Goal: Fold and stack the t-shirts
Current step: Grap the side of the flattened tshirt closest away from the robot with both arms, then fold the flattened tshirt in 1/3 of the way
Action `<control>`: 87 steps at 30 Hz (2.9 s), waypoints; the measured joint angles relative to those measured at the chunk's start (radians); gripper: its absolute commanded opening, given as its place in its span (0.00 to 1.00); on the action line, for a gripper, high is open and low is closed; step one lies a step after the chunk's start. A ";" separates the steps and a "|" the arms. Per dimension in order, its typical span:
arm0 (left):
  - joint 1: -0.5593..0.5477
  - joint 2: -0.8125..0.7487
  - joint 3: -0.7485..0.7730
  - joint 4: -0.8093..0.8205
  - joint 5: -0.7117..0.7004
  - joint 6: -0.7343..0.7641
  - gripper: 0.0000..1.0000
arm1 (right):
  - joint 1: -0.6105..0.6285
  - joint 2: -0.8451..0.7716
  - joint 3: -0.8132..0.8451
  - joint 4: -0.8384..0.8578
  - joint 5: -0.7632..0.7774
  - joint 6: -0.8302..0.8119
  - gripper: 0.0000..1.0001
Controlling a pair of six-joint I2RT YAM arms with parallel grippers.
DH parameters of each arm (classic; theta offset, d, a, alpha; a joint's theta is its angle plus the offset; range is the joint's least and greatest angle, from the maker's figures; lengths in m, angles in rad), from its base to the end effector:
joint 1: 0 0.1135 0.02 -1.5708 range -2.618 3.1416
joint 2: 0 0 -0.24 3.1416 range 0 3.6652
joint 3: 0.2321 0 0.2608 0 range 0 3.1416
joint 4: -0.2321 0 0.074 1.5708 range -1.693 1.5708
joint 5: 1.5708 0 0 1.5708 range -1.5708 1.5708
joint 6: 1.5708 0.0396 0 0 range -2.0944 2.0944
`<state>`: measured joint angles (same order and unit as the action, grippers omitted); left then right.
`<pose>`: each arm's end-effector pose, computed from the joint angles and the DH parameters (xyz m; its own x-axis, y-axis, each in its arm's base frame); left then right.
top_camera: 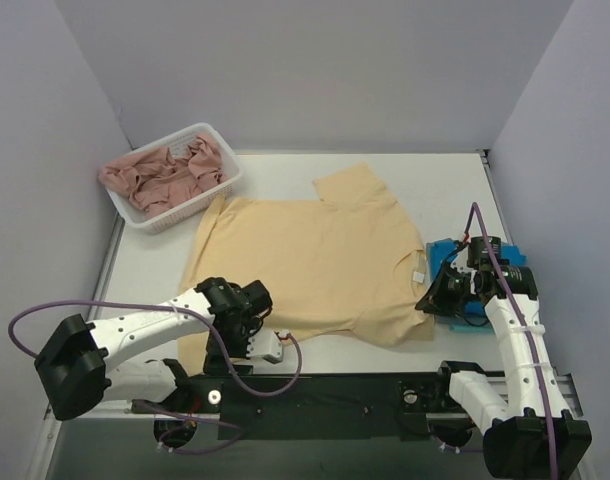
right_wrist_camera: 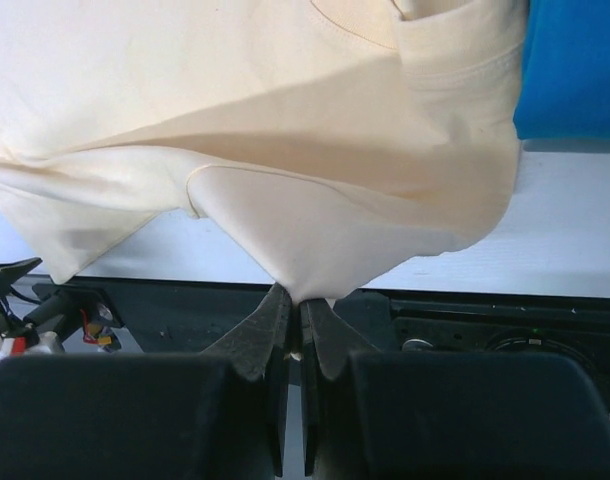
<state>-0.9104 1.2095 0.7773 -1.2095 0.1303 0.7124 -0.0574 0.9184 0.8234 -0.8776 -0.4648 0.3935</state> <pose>0.1080 -0.1475 0.1732 0.0451 0.9985 -0.0311 0.9883 -0.0491 -0.1444 0.1950 0.0066 0.2495 -0.8389 0.3915 -0.3781 0.1309 0.8194 0.5580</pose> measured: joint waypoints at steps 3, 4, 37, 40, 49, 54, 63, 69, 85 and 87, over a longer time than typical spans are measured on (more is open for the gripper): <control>-0.068 0.041 -0.001 0.037 -0.027 -0.058 0.89 | 0.000 0.002 0.000 0.001 0.008 -0.003 0.00; -0.084 0.058 -0.001 0.062 -0.045 -0.075 0.89 | 0.000 0.002 0.000 0.003 0.011 -0.003 0.00; 0.251 0.155 0.193 0.322 -0.297 0.017 0.00 | 0.018 0.324 0.226 0.148 -0.007 -0.083 0.00; 0.344 0.215 0.234 0.339 -0.295 0.096 0.00 | 0.034 0.436 0.290 0.195 -0.003 -0.120 0.00; 0.496 0.434 0.409 0.401 -0.290 0.240 0.00 | 0.048 0.672 0.447 0.245 0.016 -0.212 0.00; 0.517 0.476 0.415 0.418 -0.286 0.278 0.12 | 0.068 0.781 0.491 0.254 0.027 -0.227 0.00; 0.573 0.559 0.446 0.529 -0.350 0.330 0.38 | 0.093 0.927 0.618 0.261 0.092 -0.234 0.00; 0.697 0.629 0.475 0.675 -0.461 0.429 0.41 | 0.098 1.019 0.702 0.262 0.155 -0.235 0.07; 0.881 0.309 0.460 0.290 -0.026 0.464 0.53 | 0.151 0.776 0.604 0.212 0.344 -0.183 0.53; 0.919 0.309 0.417 0.264 0.010 0.431 0.53 | 0.151 0.643 0.491 0.206 0.366 -0.151 0.52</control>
<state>0.0090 1.5188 1.1946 -0.9455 0.1398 1.1439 0.0937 1.5612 1.3144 -0.6720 -0.0986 0.2420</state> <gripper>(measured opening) 0.523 0.534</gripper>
